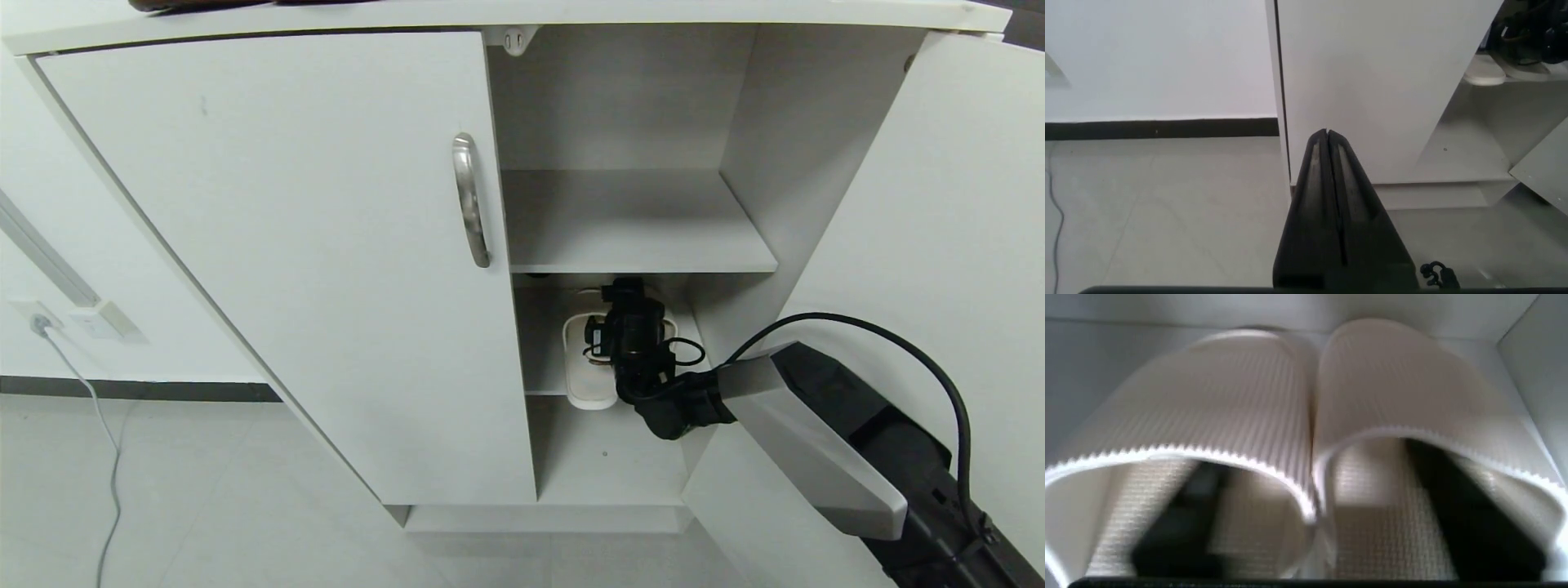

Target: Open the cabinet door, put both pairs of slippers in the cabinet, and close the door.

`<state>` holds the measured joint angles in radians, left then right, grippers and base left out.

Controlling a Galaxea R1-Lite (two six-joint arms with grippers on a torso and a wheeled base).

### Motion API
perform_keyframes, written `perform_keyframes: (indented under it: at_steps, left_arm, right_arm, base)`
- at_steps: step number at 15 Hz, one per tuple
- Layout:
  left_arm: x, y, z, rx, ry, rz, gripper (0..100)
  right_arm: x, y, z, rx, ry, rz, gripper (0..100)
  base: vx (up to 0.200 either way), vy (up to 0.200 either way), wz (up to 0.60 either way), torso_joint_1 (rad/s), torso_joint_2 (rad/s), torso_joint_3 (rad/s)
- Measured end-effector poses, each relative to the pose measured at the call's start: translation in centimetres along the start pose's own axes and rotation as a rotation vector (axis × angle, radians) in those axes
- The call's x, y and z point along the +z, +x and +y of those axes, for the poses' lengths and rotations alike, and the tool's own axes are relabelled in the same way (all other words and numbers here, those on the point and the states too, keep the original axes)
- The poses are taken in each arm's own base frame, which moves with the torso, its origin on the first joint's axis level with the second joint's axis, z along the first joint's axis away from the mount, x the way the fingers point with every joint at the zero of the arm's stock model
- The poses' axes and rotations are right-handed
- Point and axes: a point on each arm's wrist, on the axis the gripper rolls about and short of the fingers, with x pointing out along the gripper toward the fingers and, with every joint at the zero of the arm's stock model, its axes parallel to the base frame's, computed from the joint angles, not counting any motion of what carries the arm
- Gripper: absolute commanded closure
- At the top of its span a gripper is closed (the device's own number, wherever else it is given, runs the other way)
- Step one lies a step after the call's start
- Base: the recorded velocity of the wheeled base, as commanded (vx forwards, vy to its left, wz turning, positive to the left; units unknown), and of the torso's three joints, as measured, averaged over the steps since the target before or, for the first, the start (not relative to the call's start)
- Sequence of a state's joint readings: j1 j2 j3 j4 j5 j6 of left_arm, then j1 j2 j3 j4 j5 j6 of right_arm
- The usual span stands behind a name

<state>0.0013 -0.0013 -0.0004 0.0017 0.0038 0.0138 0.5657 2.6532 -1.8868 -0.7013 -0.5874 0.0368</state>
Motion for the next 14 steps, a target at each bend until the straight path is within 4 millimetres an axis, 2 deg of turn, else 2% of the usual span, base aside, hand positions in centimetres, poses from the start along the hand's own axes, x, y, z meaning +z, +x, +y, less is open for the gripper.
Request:
perform_keyframes:
  at_steps: [2,5,9,14]
  left_arm:
    - [0.0,0.0,0.0,0.0,0.0,0.0,100]
    - [0.0,0.0,0.0,0.0,0.0,0.0,100]
    - [0.0,0.0,0.0,-0.001,0.0,0.0,100]
    - [0.0,0.0,0.0,-0.001,0.0,0.0,100]
  right_arm:
    - [-0.4,-0.8,-0.3,0.003,-0.013,0.02,0]
    - [0.1,-3.2,-0.6,0.024,-0.012,0.016,0]
    - [1.7,-7.9,-0.7,0.076,0.003,-0.007,0]
    - [1.4,-15.4,-1.8,0.17,-0.036,0.042,0]
  base:
    - [0.0,0.0,0.0,0.0,0.0,0.0]
    - [0.0,0.0,0.0,0.0,0.0,0.0]
    - [0.0,0.0,0.0,0.0,0.0,0.0]
    - [0.0,0.0,0.0,0.0,0.0,0.0]
